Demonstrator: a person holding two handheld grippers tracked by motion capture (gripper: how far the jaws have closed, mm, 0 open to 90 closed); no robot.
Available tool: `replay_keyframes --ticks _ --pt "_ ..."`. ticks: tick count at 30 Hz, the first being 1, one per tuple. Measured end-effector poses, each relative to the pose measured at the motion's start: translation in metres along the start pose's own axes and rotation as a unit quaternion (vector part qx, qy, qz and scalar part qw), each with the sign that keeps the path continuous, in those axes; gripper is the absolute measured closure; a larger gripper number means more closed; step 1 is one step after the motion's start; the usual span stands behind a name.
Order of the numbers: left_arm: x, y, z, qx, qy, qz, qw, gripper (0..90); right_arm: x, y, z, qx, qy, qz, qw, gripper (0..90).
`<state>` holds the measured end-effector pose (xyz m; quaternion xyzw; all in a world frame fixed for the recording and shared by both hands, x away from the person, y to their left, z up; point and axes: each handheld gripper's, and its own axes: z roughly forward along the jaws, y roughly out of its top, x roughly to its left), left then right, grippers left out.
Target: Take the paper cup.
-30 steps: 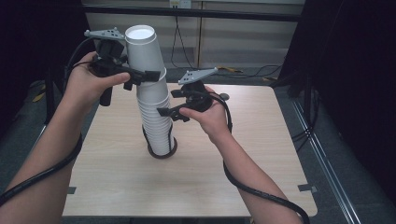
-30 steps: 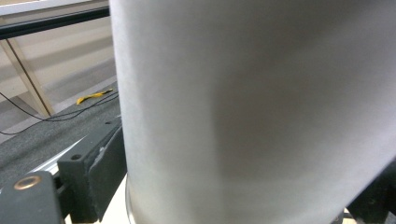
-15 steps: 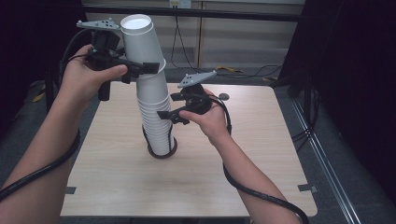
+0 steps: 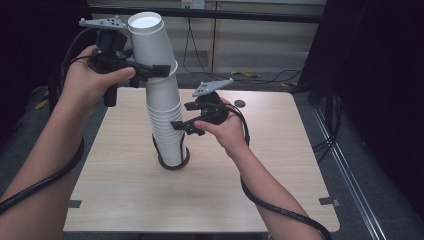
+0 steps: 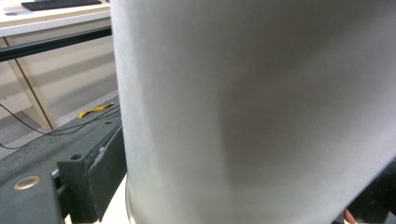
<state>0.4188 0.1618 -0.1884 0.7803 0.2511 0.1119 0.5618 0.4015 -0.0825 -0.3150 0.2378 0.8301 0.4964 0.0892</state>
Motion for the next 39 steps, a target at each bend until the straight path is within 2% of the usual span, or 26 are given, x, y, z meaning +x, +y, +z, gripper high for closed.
replay_keyframes --ticks 9,20,39 --pt "-0.002 0.0 -0.005 -0.012 -0.004 0.001 0.9999 9.6 -0.001 -0.003 0.0 0.0 0.0 0.001 1.0 18.5" --pt "0.0 -0.002 -0.017 -0.024 0.001 -0.003 0.9997 9.6 -0.004 -0.009 0.0 0.006 -0.003 0.002 1.0 18.6" --pt "0.007 -0.011 -0.038 -0.026 0.006 -0.009 0.9996 9.6 -0.009 -0.019 -0.002 0.014 -0.005 0.006 0.9999 18.5"
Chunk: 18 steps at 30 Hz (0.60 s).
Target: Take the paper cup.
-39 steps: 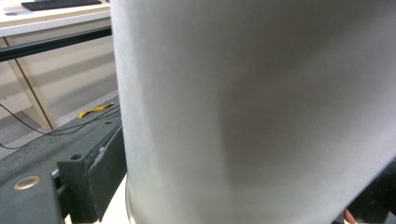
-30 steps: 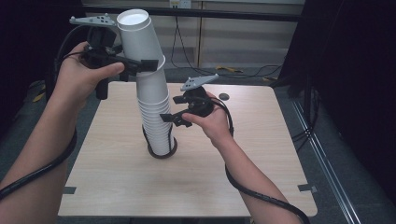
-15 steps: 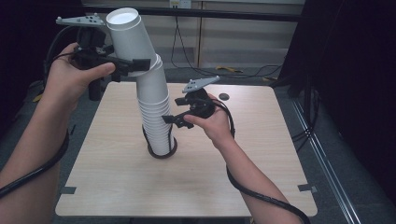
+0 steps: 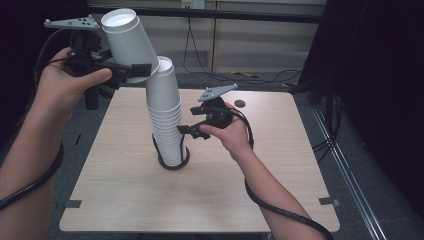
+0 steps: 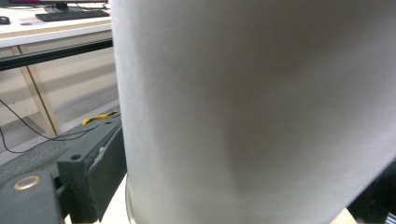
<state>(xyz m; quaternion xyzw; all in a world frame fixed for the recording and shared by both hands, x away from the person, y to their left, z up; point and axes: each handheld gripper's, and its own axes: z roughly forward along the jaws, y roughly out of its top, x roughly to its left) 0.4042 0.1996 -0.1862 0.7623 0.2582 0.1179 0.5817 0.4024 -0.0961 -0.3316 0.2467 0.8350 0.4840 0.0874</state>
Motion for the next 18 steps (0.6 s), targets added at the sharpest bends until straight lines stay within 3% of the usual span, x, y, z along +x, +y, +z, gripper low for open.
replay_keyframes --ticks 18 --pt "0.002 -0.013 -0.027 0.011 0.007 0.006 0.9999 9.7 -0.01 -0.018 -0.011 0.011 -0.009 0.01 0.9998 18.6"
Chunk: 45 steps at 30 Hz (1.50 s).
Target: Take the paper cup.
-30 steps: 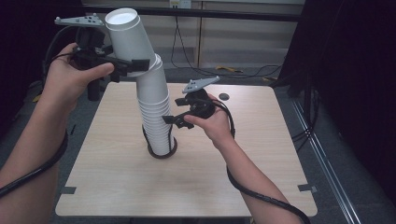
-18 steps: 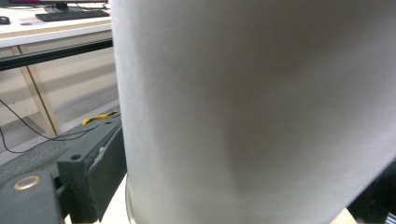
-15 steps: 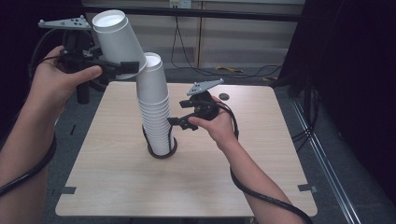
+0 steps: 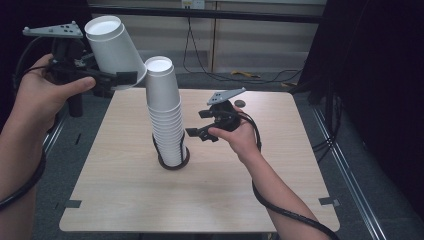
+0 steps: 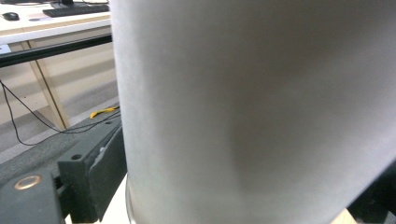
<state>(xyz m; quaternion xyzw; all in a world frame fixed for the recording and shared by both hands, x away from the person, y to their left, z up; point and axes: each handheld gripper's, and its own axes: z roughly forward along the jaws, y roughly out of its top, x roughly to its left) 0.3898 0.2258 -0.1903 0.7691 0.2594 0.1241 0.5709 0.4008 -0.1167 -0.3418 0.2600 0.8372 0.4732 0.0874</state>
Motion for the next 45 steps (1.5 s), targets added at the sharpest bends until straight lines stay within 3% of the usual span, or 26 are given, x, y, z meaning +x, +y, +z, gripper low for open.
replay_keyframes --ticks 10,20,32,45 --pt "0.001 -0.01 -0.016 0.011 0.011 0.008 0.9998 9.8 -0.002 -0.01 0.001 0.009 0.003 0.001 0.9999 18.6" --pt "0.002 -0.039 -0.024 0.023 0.008 0.001 0.9997 9.9 -0.004 -0.021 -0.003 0.016 0.001 0.003 0.9999 18.7" --pt "-0.002 -0.063 -0.019 0.061 0.006 0.004 0.9981 10.4 -0.006 -0.031 -0.008 0.021 0.001 0.004 0.9998 18.8" --pt "-0.013 -0.087 -0.008 0.097 -0.009 0.007 0.9953 11.0 -0.006 -0.041 -0.013 0.026 0.006 0.001 0.9997 19.2"
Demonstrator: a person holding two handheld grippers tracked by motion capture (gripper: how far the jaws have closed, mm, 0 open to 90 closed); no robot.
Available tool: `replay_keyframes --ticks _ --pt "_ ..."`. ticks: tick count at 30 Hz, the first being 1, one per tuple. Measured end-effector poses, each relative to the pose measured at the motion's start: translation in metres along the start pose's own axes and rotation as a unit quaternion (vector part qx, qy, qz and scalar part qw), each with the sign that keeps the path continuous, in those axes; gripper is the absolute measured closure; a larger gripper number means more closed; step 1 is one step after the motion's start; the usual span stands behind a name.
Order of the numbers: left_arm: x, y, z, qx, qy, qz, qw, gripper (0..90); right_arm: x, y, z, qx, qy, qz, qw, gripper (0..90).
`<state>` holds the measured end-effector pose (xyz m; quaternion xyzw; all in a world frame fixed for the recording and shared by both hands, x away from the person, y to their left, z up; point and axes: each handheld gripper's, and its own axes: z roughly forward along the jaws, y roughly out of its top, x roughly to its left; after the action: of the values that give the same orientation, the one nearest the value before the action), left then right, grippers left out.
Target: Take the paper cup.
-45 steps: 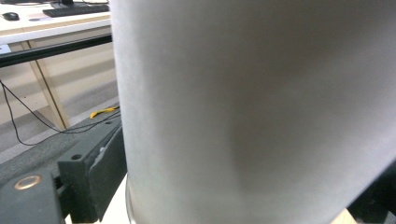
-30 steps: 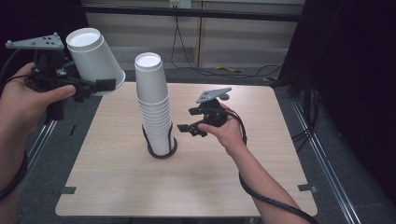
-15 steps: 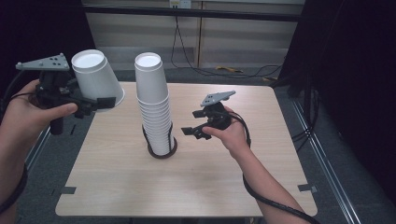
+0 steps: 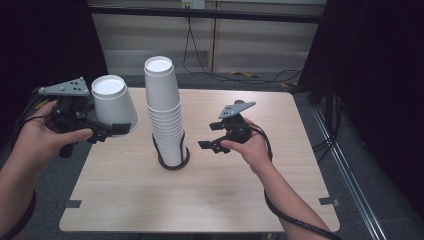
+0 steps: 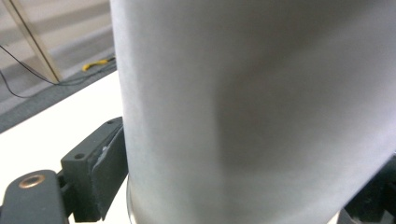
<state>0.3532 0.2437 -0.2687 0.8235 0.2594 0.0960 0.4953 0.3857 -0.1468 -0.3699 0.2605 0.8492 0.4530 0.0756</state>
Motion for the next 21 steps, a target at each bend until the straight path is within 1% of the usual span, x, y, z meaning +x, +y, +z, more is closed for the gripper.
replay_keyframes --ticks 5,8,11,13,15,17,19,21 --pt "-0.002 -0.004 0.004 0.005 -0.004 0.001 1.0 11.0 0.0 -0.003 -0.002 0.004 0.001 -0.002 1.0 19.2" --pt "-0.006 -0.009 0.007 0.011 -0.009 0.005 0.9999 11.0 0.0 -0.007 -0.003 0.012 0.002 -0.004 0.9999 18.9" --pt "-0.007 -0.011 0.009 0.015 -0.011 0.005 0.9998 11.0 0.0 -0.01 -0.003 0.015 0.003 -0.004 0.9999 18.9" --pt "-0.008 -0.012 0.01 0.019 -0.01 0.009 0.9997 11.1 -0.001 -0.012 -0.004 0.016 0.005 -0.003 0.9999 18.9" --pt "-0.01 -0.014 0.011 0.022 -0.015 0.008 0.9996 11.1 -0.001 -0.014 -0.004 0.018 0.004 -0.002 0.9998 18.9" --pt "-0.013 -0.016 0.014 0.03 -0.02 0.008 0.9993 11.2 -0.001 -0.017 -0.004 0.02 0.005 -0.004 0.9998 18.9" --pt "-0.015 -0.017 0.016 0.038 -0.02 0.014 0.999 11.2 0.0 -0.018 -0.005 0.023 0.008 -0.003 0.9997 18.9" --pt "-0.018 -0.017 0.018 0.039 -0.023 0.014 0.9989 11.3 -0.001 -0.02 -0.006 0.023 0.008 -0.005 0.9997 18.9"
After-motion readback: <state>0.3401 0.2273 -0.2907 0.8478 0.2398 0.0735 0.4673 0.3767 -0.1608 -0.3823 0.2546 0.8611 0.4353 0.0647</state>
